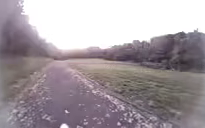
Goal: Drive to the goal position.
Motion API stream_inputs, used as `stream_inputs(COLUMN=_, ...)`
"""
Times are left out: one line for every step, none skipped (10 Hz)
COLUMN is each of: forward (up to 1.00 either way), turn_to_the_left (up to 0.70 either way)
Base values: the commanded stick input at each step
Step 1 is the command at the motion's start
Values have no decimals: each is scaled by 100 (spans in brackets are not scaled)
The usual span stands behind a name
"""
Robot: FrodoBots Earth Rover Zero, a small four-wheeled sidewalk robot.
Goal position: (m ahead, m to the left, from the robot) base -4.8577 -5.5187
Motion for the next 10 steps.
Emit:
stream_inputs(forward=0, turn_to_the_left=-50)
stream_inputs(forward=0, turn_to_the_left=-50)
stream_inputs(forward=0, turn_to_the_left=-50)
stream_inputs(forward=0, turn_to_the_left=-50)
stream_inputs(forward=0, turn_to_the_left=-50)
stream_inputs(forward=0, turn_to_the_left=-50)
stream_inputs(forward=0, turn_to_the_left=-50)
stream_inputs(forward=0, turn_to_the_left=-50)
stream_inputs(forward=0, turn_to_the_left=-50)
stream_inputs(forward=0, turn_to_the_left=-50)
